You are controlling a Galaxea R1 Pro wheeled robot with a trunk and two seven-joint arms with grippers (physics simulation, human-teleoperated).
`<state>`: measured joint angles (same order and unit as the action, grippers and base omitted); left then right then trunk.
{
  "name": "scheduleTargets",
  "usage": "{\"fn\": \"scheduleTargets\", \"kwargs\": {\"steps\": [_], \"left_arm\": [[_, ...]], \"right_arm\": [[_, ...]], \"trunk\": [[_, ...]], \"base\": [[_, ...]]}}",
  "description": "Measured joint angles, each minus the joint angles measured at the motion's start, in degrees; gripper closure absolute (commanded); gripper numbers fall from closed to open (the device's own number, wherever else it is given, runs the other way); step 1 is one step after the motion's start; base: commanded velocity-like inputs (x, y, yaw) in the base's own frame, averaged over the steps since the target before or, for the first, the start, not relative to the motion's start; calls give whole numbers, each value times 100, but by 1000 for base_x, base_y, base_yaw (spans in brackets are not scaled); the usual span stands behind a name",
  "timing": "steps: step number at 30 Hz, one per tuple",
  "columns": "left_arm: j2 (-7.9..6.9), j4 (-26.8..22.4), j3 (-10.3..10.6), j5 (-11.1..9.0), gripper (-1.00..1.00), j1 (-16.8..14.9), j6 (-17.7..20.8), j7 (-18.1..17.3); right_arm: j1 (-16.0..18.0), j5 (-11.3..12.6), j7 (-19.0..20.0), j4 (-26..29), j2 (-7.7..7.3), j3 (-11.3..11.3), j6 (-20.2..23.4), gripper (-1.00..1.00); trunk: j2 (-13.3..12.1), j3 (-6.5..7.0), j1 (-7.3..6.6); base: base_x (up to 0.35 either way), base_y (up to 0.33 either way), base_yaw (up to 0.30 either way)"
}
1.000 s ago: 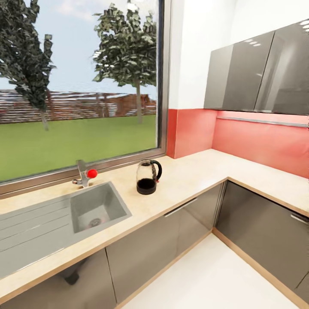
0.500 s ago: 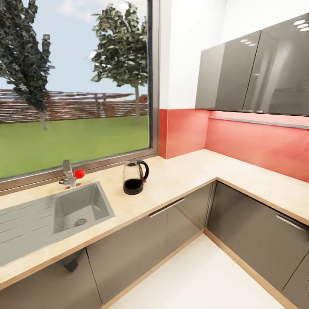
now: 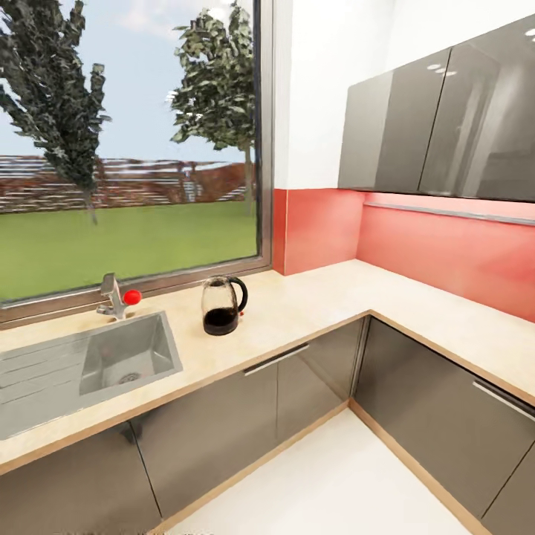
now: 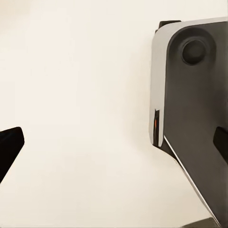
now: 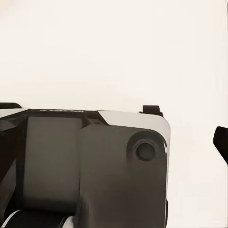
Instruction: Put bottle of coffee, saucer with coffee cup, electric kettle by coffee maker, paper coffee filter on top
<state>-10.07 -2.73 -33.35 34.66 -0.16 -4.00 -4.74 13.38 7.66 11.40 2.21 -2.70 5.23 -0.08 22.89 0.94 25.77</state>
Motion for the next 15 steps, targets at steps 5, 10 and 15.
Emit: {"fn": "scheduleTargets", "kwargs": {"steps": [5,10,15], "left_arm": [[-8,0,0,-17,-100,0,0,0],[-5,0,0,-23,-100,0,2,0],[10,-1,0,-24,-100,0,4,2]], "right_arm": [[1,0,0,-2,0,0,0,-100],[3,0,0,-3,0,0,0,-100],[1,0,0,-3,0,0,0,-100]], "trunk": [[0,0,-1],[0,0,-2],[1,0,-2]], "base": [[54,-305,275],[157,-301,277],[208,-275,278]]}}
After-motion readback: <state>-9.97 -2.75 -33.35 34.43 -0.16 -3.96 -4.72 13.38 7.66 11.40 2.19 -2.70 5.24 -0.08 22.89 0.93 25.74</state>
